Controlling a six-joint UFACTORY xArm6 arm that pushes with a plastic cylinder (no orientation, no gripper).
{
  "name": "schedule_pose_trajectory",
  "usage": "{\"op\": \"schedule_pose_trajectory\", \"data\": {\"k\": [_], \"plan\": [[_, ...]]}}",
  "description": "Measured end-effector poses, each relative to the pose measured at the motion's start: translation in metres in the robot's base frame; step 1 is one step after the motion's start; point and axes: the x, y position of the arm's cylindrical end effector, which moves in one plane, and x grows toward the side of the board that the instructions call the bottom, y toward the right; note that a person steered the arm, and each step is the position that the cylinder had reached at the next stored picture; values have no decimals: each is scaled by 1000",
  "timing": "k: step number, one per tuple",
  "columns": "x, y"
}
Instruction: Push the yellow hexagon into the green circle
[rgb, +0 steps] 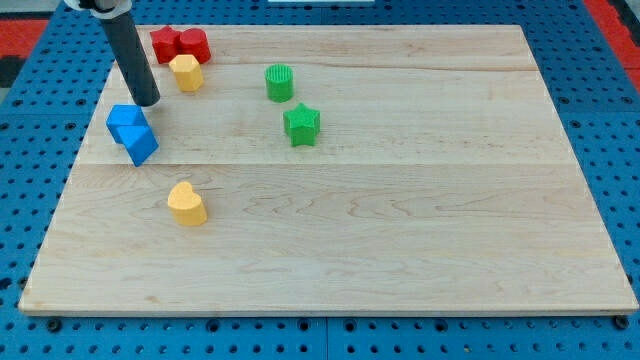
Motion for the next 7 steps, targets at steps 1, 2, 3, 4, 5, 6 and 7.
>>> {"op": "schedule_pose_trajectory", "data": {"k": [1,2,3,4,5,6,7], "plan": [[0,0],[-10,-12],[-31,-25],[-59,-1],[-60,46],[-49,105],[-48,120]]}}
